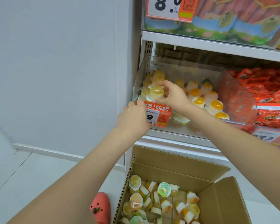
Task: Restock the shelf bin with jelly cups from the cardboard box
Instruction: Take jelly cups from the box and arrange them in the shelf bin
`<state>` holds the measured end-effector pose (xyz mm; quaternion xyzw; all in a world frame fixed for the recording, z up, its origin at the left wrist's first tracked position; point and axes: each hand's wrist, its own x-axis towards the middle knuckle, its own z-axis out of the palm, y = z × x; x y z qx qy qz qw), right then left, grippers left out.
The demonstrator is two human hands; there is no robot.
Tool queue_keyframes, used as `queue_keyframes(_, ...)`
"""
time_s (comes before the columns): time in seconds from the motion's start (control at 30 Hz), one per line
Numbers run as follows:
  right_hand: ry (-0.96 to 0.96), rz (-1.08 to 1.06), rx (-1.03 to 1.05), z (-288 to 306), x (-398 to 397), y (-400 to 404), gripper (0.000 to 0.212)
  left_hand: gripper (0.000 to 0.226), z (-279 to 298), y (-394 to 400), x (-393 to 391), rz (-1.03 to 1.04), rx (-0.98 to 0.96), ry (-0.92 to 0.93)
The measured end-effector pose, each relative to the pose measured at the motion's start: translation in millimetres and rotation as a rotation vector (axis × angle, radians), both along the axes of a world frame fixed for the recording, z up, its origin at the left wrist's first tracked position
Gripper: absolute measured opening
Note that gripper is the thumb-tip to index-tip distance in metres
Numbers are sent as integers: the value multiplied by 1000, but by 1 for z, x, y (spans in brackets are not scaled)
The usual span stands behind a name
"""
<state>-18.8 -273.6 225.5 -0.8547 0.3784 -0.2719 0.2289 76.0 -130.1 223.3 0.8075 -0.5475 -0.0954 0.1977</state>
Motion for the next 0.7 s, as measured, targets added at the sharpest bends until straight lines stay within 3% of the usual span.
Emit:
queue_keyframes(0.33, 10, 0, 58, -1, 1, 0, 62, 42, -2, 5, -2, -21, -14, -11)
queue_keyframes(0.43, -13, -28, 68, 8, -9, 6, 64, 30, -7, 13, -5, -80, 62, -61)
queue_keyframes(0.6, -413, -183, -181, -1, -77, 45, 19, 18, -36, 22, -15, -225, 273, -179)
queue_keyframes(0.7, -401, -210, -258, -47, -125, 72, 12, 15, -61, 20, -26, -278, 367, -239)
